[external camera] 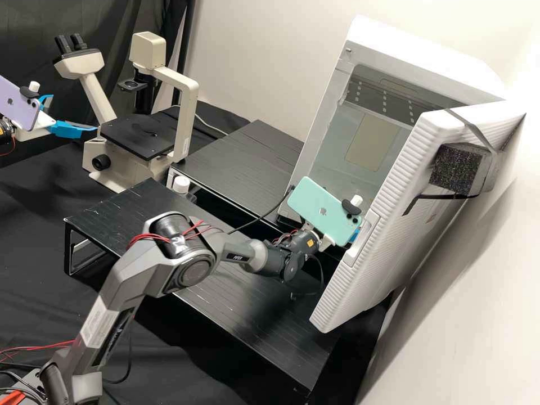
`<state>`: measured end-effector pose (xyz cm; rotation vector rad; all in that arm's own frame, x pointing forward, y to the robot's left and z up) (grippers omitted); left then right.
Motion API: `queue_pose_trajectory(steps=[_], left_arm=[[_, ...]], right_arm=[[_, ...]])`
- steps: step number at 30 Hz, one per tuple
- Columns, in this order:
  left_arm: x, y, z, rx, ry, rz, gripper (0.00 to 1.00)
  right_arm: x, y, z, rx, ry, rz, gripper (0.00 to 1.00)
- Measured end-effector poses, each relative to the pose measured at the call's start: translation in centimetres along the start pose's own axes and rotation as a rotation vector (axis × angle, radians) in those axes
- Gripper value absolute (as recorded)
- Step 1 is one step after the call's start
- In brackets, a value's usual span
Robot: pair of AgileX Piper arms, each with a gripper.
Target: Return the petri dish to the incubator.
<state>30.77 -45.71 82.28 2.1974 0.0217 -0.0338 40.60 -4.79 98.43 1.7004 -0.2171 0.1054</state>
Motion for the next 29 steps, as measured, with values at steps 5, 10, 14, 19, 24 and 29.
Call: queue_pose_trajectory(steps=[5,10,14,19,24,29], left_arm=[[0.0,0.0,0.0,0.000,0.000,0.000,1.00],[0.0,0.0,0.0,0.000,0.000,0.000,1.00],[0.0,0.0,0.0,0.000,0.000,0.000,1.00],[0.0,0.0,0.0,0.000,0.000,0.000,1.00],[0.0,0.0,0.0,0.000,0.000,0.000,1.00],[0.0,0.0,0.0,0.000,0.000,0.000,1.00]], right_arm=[[-4.2,-0.2,-0.9,0.045,0.060,0.039,1.00],[-8.8,-1.2,-1.8,0.011,0.138,0.084,1.00],[-12.9,-2.9,-2.3,0.007,0.157,0.138,1.00],[-17.4,-5.1,-2.8,0.035,0.153,0.120,1.00],[-21.9,-7.1,-3.2,0.082,0.152,0.064,1.00],[-25.3,-8.7,-3.4,0.101,0.169,0.016,1.00]])
